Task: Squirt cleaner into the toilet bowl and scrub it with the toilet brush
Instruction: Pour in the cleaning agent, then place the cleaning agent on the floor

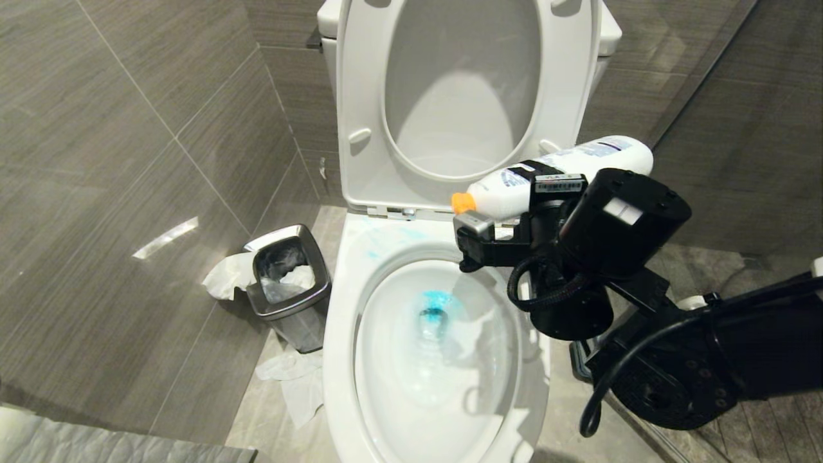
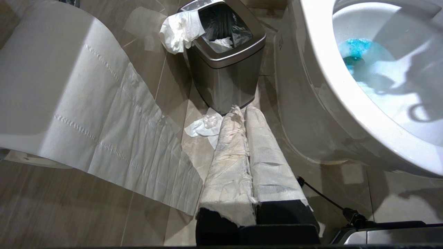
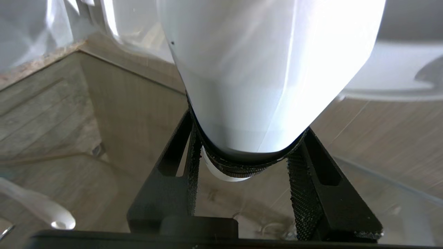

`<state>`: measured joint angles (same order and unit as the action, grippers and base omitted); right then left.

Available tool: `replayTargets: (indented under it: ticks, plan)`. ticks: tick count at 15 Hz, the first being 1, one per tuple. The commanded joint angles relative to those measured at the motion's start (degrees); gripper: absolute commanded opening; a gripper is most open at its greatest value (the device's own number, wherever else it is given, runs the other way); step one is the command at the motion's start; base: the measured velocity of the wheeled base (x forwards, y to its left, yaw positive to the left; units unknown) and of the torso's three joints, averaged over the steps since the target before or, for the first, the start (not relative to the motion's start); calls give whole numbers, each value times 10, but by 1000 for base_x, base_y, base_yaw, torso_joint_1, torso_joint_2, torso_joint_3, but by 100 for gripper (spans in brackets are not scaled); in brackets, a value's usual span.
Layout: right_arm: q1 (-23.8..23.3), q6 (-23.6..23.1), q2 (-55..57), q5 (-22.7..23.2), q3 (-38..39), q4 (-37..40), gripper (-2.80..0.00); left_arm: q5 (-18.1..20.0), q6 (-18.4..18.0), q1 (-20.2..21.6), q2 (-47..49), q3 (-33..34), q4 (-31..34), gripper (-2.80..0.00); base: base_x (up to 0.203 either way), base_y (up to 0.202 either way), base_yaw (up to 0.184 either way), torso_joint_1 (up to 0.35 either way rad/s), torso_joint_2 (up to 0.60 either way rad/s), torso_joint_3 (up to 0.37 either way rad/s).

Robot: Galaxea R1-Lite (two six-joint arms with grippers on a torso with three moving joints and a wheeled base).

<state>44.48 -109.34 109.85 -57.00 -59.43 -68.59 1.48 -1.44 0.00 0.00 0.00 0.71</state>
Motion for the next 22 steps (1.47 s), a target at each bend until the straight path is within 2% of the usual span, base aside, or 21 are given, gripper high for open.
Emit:
replayTargets:
  ticks: [1, 9, 15, 22]
  plan:
    - [-2, -2, -19, -10, 7, -4, -280, 0, -1, 0, 1, 1, 0, -280, 0, 0, 0, 0, 0, 0]
    - [-21, 52, -73, -31, 59, -4, -280, 0, -1, 0, 1, 1, 0, -280, 0, 0, 0, 0, 0, 0]
    - [-44, 90, -102, -82, 77, -2, -280, 0, 0, 0, 1, 1, 0, -280, 0, 0, 0, 0, 0, 0]
    - [-86, 201, -82, -87, 69, -1, -280, 0, 0, 0, 1, 1, 0, -280, 0, 0, 0, 0, 0, 0]
